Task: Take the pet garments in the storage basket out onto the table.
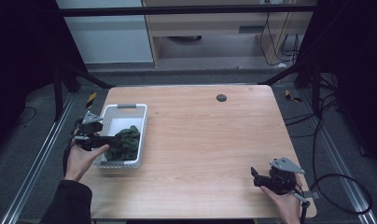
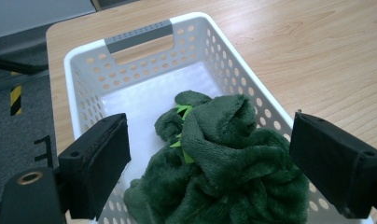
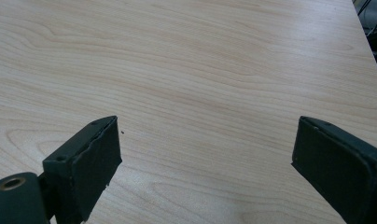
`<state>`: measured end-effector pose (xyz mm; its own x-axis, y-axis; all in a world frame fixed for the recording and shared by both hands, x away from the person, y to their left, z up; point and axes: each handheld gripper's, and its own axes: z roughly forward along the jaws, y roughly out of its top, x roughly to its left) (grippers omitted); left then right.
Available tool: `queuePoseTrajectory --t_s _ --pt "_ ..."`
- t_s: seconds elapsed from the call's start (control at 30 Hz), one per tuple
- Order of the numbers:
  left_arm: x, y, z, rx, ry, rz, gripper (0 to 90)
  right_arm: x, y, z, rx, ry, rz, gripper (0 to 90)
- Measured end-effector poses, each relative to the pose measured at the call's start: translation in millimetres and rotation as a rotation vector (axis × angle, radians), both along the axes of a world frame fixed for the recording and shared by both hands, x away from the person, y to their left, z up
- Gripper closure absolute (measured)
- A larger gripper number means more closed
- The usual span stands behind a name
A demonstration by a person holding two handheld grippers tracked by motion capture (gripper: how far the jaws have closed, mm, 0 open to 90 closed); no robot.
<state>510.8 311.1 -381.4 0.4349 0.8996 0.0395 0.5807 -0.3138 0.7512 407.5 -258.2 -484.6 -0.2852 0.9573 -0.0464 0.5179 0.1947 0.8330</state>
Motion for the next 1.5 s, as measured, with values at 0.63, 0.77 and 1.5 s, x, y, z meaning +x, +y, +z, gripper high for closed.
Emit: queuePoseTrajectory --t_s 0.63,0.77,1.5 --pt "12.8 -13.8 -20.1 0.061 0.094 -0.038 9.3 1.4 1.1 -1.4 0.001 0.021 0.011 7.2" --pt "13.7 -15.4 -23.0 0.061 0.105 -0.041 9.2 1.8 1.4 -1.8 -0.002 0.024 0.012 7.0" --pt "26.0 -26.9 -40.8 0.098 0.173 -0.062 9.0 2.9 2.0 -2.7 0.000 0.039 0.021 6.2"
